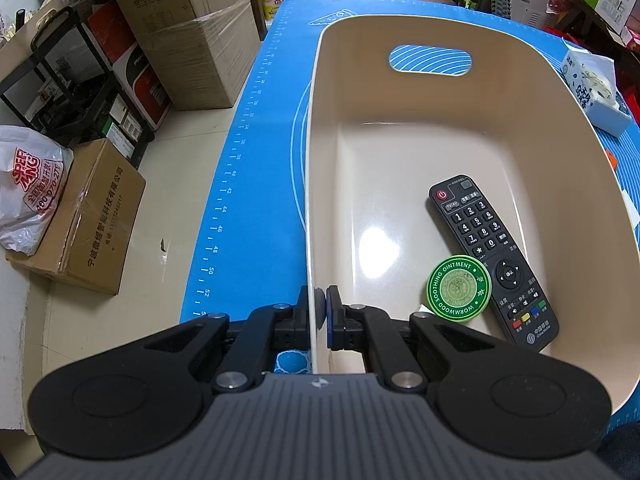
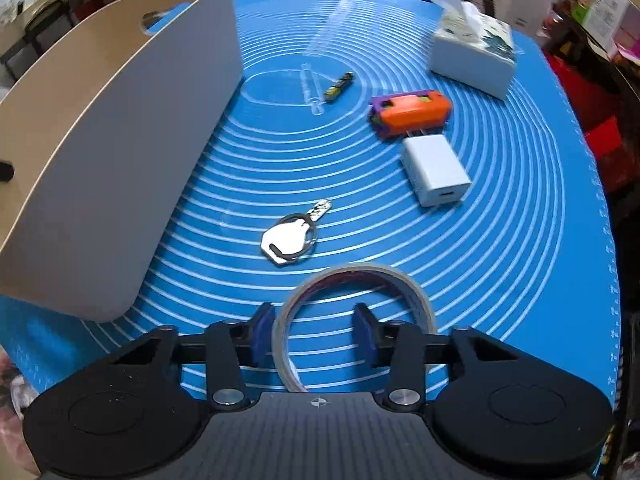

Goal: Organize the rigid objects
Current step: 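Move the right gripper to the clear tape roll and grasp its rim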

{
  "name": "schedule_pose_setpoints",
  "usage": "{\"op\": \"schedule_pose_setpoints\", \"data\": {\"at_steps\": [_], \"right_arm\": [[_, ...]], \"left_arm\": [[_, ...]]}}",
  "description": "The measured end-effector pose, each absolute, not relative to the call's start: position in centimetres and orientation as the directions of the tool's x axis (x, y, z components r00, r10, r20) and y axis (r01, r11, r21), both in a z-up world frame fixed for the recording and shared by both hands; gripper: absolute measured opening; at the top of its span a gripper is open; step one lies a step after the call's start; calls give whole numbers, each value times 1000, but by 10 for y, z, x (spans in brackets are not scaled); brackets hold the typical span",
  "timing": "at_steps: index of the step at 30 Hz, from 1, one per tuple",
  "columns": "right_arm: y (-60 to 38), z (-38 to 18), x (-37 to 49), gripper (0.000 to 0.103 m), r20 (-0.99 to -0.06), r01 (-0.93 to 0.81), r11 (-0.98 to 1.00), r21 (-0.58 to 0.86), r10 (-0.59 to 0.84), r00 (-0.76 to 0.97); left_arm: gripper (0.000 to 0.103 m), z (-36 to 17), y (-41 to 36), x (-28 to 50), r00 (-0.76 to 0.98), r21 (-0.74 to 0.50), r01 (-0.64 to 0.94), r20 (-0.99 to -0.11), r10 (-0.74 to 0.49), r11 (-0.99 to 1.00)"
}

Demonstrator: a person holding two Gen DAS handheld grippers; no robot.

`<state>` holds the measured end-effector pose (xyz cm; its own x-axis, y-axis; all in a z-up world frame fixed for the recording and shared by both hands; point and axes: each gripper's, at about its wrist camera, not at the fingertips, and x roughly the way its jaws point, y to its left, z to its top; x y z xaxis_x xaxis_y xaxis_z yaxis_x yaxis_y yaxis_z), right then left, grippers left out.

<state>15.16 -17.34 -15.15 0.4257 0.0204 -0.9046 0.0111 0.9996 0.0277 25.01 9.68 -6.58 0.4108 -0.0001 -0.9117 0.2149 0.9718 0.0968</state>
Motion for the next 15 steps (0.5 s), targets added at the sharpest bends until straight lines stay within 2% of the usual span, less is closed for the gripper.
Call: {"op": "schedule_pose_setpoints", "data": {"at_steps": [2, 4, 15], "right_arm": [[-171, -151, 151, 38, -904, 1, 1000, 25, 22, 427], [-169, -151, 150, 21, -903, -11, 1000, 17, 20, 429], [-181, -129, 147, 16, -862, 38, 999, 28, 5, 506]], "left_arm": [[7, -66, 97, 250, 411, 95, 214, -912, -1, 972], [8, -66, 97, 250, 410, 93, 214, -912, -3, 972], [7, -66, 97, 250, 410, 93, 214, -912, -3, 972]]}}
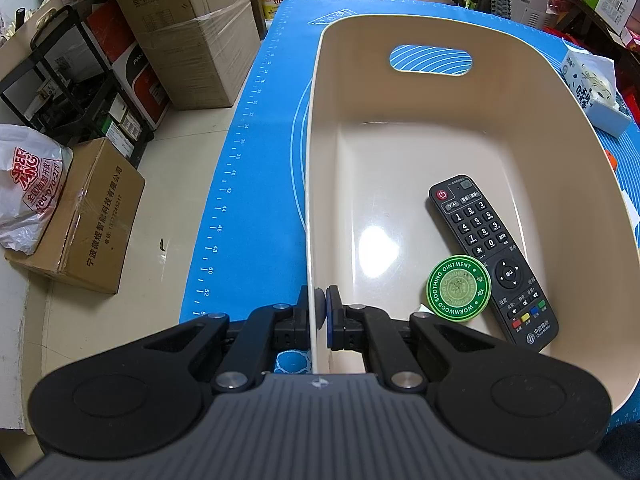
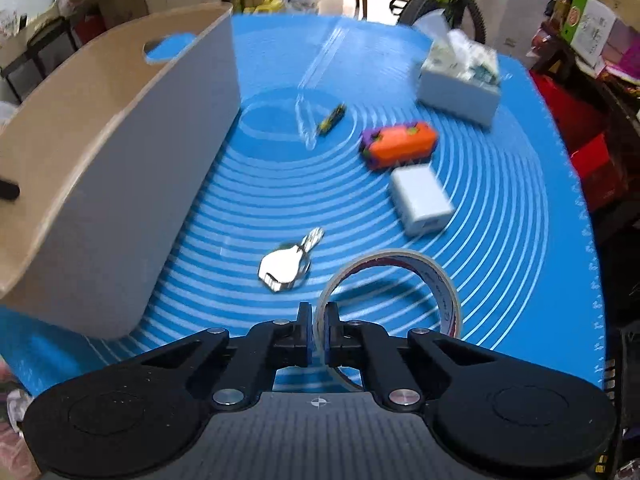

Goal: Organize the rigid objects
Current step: 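Move the right gripper to the clear tape roll and grasp its rim, then lower the tape roll into the basket over the remote and open the right gripper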

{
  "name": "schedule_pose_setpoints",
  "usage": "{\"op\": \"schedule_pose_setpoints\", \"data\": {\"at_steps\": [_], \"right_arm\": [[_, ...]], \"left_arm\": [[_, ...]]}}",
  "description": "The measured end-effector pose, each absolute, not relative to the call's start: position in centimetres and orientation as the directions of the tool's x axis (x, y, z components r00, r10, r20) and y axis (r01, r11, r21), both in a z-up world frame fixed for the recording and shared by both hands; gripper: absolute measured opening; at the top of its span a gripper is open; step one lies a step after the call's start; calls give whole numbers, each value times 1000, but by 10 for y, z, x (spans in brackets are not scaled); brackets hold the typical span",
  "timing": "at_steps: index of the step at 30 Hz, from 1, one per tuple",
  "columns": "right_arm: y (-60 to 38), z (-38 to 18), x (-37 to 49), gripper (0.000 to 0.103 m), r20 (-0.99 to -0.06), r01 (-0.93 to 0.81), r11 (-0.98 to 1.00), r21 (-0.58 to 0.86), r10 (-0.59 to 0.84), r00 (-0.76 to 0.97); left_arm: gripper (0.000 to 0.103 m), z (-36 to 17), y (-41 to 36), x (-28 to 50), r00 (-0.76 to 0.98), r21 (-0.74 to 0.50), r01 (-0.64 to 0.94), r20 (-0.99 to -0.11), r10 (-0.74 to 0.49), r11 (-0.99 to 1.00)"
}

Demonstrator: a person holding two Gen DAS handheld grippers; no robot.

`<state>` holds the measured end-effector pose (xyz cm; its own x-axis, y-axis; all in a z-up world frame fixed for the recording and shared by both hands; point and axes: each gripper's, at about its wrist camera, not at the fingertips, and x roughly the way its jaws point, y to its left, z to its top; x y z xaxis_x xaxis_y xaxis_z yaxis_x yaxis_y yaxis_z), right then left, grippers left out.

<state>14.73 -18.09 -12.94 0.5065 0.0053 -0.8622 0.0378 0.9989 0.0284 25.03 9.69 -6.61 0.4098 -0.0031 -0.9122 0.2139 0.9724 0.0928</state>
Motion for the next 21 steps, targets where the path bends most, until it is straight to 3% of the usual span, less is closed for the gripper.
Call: {"op": "schedule_pose_setpoints", "data": {"at_steps": [13, 21], "right_arm": [[-186, -56, 163, 15, -713, 51, 994, 100, 36, 700], [-149, -22, 181, 15, -615, -55, 993, 108, 110, 781]], "left_arm": [[8, -66, 97, 250, 409, 93, 216, -912, -3, 972], [8, -66, 97, 250, 409, 95, 217, -913, -2, 972]]}}
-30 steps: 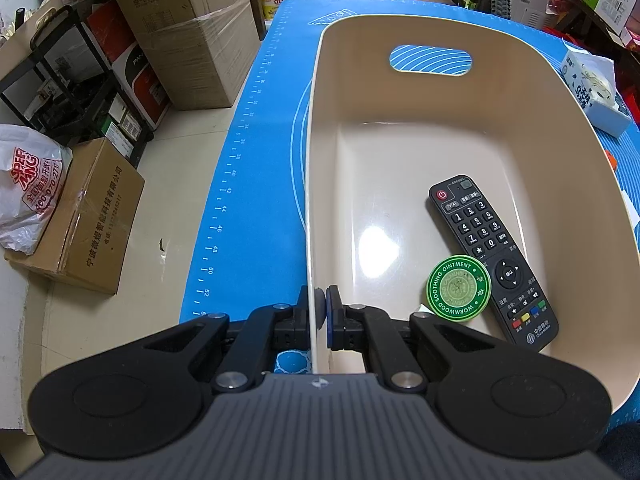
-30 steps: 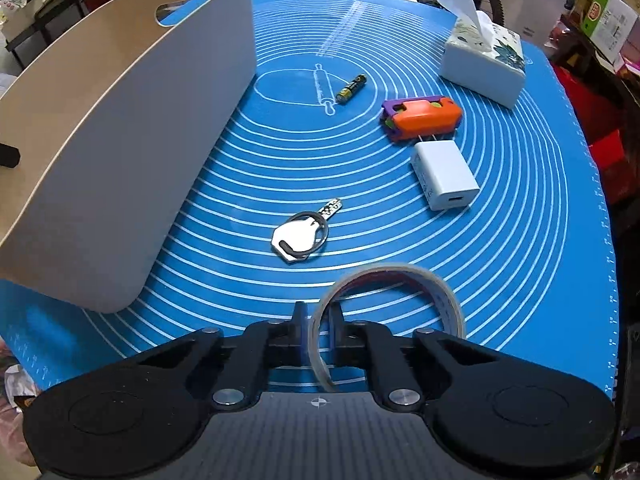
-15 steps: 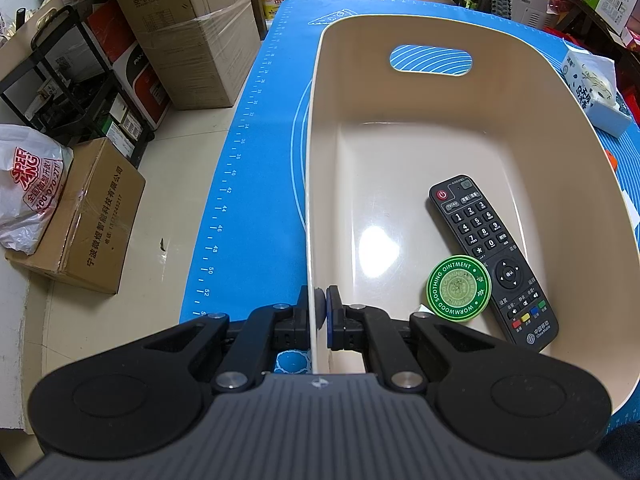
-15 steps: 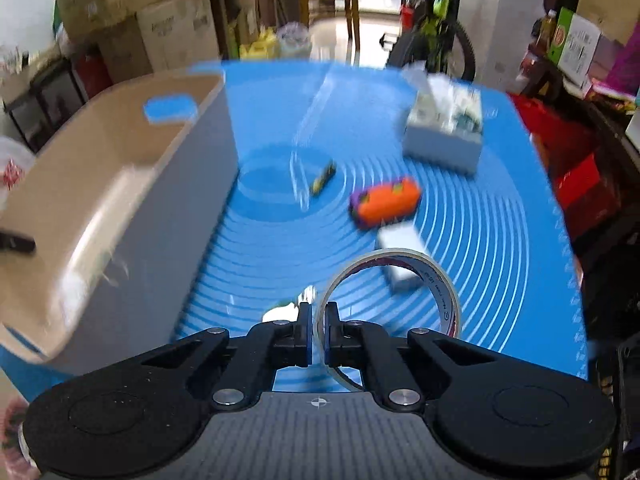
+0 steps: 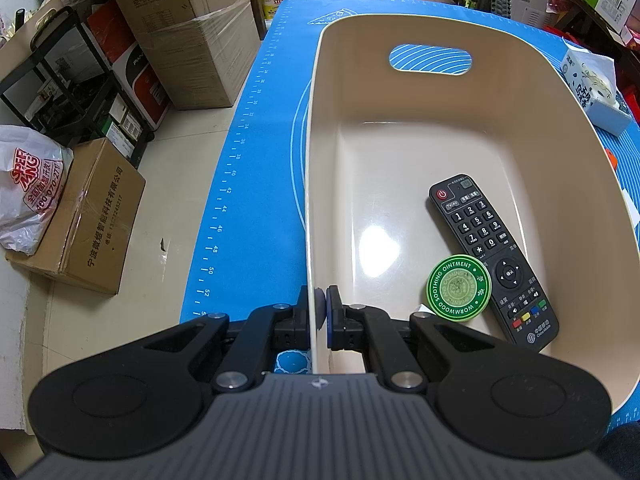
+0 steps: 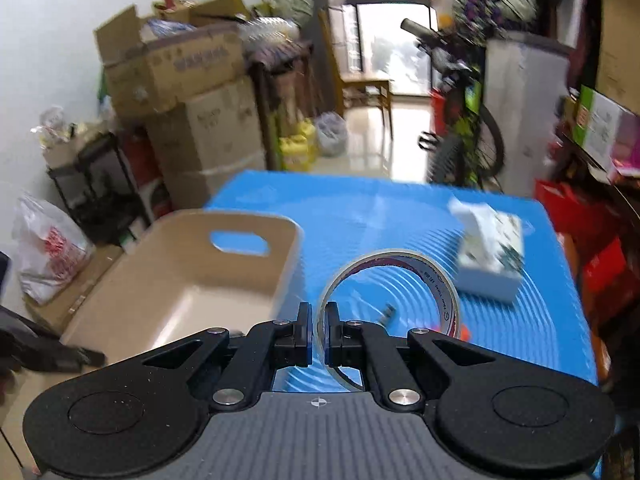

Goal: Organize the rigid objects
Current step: 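Lower the tape roll into the basket over the remote and open the right gripper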

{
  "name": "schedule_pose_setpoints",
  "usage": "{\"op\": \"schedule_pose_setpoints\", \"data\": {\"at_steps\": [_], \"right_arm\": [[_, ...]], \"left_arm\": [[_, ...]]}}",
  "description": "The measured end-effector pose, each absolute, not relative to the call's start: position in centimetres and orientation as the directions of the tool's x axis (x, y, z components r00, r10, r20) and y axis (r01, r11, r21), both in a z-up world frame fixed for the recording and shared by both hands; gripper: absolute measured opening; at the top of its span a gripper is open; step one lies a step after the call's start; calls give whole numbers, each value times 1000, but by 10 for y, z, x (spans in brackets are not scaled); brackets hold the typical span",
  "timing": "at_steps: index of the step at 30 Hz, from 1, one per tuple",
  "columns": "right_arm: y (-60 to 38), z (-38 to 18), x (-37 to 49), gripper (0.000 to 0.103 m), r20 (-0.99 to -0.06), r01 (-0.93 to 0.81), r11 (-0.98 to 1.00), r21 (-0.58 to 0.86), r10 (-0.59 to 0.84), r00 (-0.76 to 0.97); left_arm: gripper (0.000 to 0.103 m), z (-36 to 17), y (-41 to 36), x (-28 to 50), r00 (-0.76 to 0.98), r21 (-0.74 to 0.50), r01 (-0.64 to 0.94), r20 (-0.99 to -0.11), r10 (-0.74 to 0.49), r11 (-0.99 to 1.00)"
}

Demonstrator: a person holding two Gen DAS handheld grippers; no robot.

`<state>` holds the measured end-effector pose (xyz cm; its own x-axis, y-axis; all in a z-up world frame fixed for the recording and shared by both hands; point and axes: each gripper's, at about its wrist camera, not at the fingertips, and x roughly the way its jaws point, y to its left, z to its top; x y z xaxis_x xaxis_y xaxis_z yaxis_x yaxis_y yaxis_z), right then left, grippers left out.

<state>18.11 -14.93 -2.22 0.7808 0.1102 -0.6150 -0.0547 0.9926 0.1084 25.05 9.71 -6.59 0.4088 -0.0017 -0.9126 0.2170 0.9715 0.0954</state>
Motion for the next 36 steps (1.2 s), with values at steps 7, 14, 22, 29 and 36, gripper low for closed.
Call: {"op": "schedule_pose_setpoints", "data": {"at_steps": [7, 14, 22, 29, 36], "right_arm": [[-103, -6, 202, 16, -563, -204, 976, 81, 214, 799], [-59, -21, 222, 15, -610, -299, 951, 80, 284, 740], [-23, -64, 230, 15, -736, -362, 931, 47, 277, 618], [-11, -88, 232, 19, -801, -385, 921, 56, 272, 533], [-17, -87, 226, 50, -805, -378, 925, 47, 259, 533]], "left_arm": [[8, -68, 97, 250, 409, 97, 216, -912, 0, 972], [7, -67, 95, 251, 408, 103, 218, -913, 6, 971], [7, -66, 94, 251, 408, 106, 216, -913, 9, 971], [7, -67, 94, 251, 407, 106, 216, -913, 9, 971], [7, -66, 94, 251, 407, 107, 217, -913, 10, 970]]}}
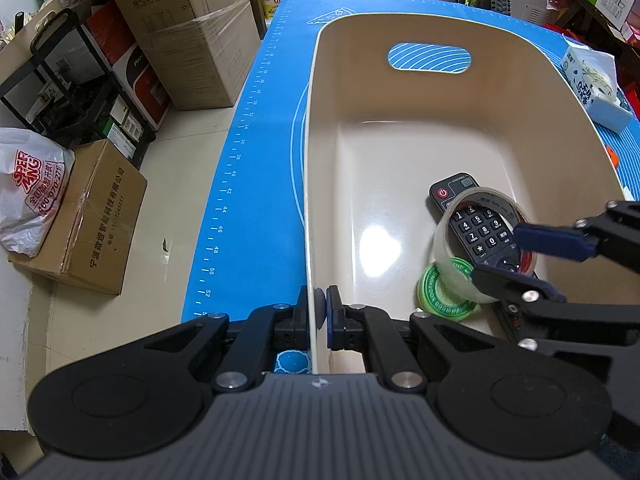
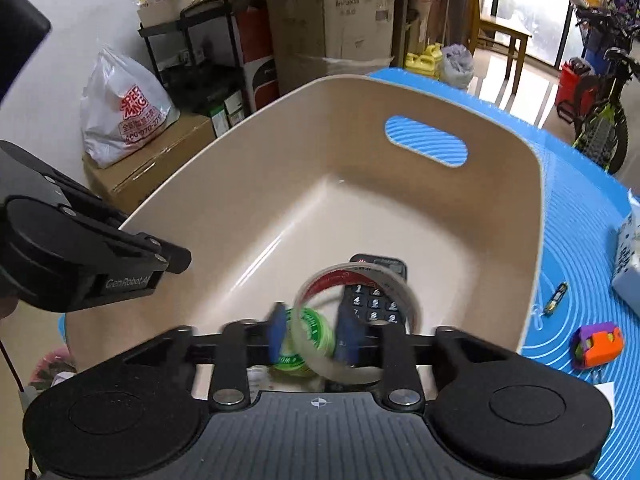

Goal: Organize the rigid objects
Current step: 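Lower the tape roll into the basket over the remote and open the right gripper, then move the right gripper to the white USB charger and grasp it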

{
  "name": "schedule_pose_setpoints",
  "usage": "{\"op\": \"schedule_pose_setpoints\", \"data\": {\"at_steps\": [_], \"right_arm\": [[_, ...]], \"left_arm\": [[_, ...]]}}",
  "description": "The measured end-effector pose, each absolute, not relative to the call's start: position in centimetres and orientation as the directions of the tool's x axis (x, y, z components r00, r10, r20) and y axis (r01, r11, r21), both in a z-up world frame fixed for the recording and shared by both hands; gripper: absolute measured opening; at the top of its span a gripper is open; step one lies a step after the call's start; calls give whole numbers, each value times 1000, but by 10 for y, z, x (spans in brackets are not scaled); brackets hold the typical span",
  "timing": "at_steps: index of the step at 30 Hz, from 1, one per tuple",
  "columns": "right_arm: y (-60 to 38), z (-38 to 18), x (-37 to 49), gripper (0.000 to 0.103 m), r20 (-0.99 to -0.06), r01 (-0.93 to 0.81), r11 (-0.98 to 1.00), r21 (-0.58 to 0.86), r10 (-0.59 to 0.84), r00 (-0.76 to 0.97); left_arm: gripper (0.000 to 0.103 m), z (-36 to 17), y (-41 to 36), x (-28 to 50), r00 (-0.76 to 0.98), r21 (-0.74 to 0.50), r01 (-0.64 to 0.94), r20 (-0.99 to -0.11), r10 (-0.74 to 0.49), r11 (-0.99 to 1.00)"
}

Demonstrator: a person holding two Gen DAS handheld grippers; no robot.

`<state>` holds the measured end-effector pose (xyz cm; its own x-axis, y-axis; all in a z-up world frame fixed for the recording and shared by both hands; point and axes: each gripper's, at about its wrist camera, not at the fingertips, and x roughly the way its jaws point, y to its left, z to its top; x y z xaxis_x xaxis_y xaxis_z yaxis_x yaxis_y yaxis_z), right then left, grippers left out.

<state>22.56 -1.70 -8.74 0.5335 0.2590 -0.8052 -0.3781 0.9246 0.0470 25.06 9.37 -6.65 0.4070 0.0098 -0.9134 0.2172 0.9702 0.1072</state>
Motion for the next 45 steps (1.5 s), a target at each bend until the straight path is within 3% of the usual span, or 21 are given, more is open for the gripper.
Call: {"op": "schedule_pose_setpoints", "data": {"at_steps": [5, 9, 22, 30, 45], "right_arm": [[-28, -75, 223, 57, -787, -367, 928, 68, 276, 552], [-37, -63, 217, 70, -765, -367, 928, 59, 279, 581], [-116, -17, 200, 81, -662, -218, 975, 42, 191, 725], [-184, -50, 209, 86, -733, -70, 997, -33, 23, 680], [-244, -138, 231, 82, -818, 46, 993, -110, -117, 563]], "left_arm": [[8, -66, 94, 250, 407, 107, 215, -913, 10, 971], [8, -66, 94, 250, 408, 107, 215, -913, 10, 971], [8, -66, 94, 250, 408, 108, 216, -913, 11, 970], [8, -67, 94, 251, 408, 111, 217, -913, 13, 970], [8, -66, 94, 251, 407, 112, 217, -913, 15, 970]]}}
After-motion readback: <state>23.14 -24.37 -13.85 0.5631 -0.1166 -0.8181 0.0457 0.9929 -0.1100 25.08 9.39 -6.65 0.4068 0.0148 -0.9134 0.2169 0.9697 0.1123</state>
